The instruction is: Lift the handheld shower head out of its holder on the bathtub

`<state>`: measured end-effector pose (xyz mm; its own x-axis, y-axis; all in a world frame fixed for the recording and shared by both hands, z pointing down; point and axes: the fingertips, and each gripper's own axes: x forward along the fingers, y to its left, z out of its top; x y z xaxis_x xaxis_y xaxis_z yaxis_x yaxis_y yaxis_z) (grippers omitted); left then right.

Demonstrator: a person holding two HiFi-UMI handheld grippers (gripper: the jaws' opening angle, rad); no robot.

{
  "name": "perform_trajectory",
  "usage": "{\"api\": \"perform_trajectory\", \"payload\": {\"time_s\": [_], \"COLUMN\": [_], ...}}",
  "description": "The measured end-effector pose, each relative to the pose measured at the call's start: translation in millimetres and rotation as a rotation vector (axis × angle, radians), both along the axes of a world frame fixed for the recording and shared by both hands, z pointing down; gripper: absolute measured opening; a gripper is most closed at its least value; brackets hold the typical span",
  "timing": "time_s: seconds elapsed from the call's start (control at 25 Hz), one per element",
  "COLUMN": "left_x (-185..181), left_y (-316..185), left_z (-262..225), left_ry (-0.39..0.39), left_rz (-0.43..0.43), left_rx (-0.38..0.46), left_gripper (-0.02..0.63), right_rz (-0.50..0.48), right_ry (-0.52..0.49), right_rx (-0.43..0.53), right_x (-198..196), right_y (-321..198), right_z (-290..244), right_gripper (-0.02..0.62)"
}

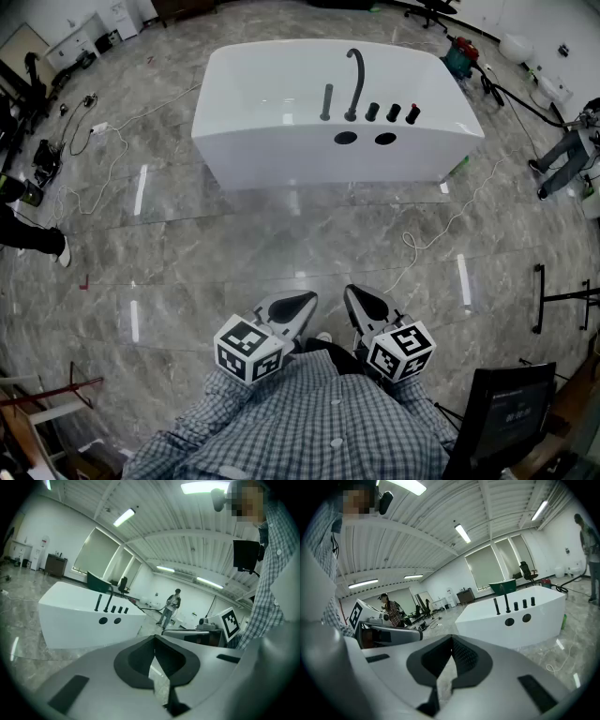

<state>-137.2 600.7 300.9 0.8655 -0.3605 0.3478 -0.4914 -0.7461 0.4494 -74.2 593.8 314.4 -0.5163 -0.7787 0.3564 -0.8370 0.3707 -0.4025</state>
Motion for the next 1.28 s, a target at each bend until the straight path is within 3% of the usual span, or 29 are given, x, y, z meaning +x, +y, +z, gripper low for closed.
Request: {"api": "perform_trajectory", "payload": {"time_s": [0.6, 1.28], "left_x": [5.2, 41.8], "left_y": [2.0, -2.3], "left_z": [5.1, 3.3], "left_ry": [0.002, -0.031], "left_rz": [0.009, -0.039], "left_rx": [-0.017, -0.011], "left_gripper": [0.005, 0.005], "right_rz": [0.029, 0.09], "right_ry": [-0.034, -0.027], "right_rx": [-0.016, -0.003], "right_x": [7.4, 69.7], "right_y": [0.6, -3.2], "right_z": [2.7, 2.9], "right_gripper": [0.015, 0.015]}}
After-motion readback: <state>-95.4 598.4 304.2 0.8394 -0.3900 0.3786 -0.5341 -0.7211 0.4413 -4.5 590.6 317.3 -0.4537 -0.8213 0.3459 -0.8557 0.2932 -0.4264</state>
